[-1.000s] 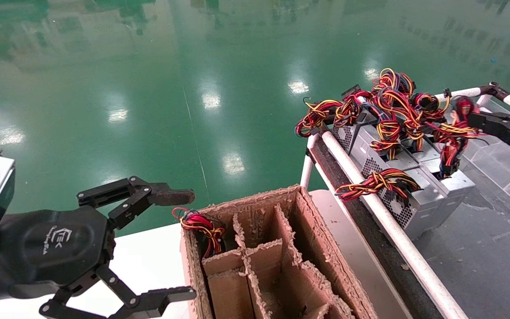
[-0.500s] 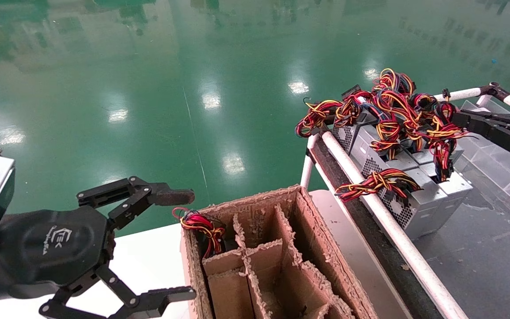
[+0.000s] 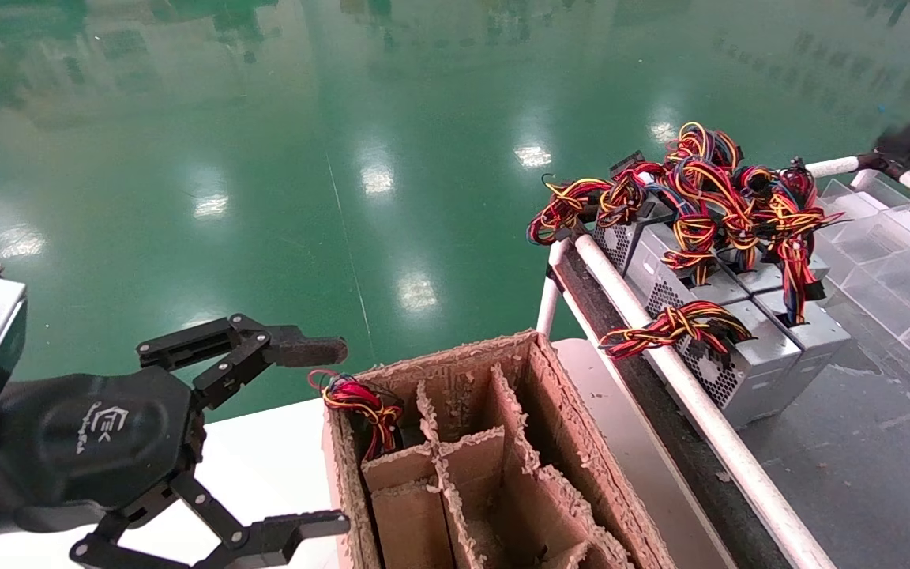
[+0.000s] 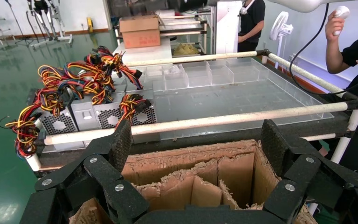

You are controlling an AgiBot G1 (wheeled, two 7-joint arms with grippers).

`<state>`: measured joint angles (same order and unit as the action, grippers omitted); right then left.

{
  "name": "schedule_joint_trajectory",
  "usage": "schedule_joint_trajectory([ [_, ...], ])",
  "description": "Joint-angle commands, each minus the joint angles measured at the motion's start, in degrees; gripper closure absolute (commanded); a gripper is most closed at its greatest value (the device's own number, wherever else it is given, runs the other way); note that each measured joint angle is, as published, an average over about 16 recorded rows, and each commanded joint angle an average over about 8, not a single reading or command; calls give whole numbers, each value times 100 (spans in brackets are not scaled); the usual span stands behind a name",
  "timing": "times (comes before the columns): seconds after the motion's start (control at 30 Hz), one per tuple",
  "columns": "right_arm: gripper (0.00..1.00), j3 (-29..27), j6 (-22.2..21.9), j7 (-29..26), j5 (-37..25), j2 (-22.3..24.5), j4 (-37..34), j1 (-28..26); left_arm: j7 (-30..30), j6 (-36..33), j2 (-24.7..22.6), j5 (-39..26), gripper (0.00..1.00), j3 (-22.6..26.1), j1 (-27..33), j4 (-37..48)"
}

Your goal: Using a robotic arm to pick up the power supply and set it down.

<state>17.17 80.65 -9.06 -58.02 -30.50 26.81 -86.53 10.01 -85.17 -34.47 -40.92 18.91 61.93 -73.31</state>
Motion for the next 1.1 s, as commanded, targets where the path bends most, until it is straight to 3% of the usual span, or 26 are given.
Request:
schedule_joint_trajectory([
  [0.03,0,-126,-23,135,153,32,-84,-15,7,-5,-5,-9,0,-14,-4,-1],
  [1.1,0,-137,251,11,926,-218,2385,1289,15,-15,-13,-22,0,-31,-7,1],
])
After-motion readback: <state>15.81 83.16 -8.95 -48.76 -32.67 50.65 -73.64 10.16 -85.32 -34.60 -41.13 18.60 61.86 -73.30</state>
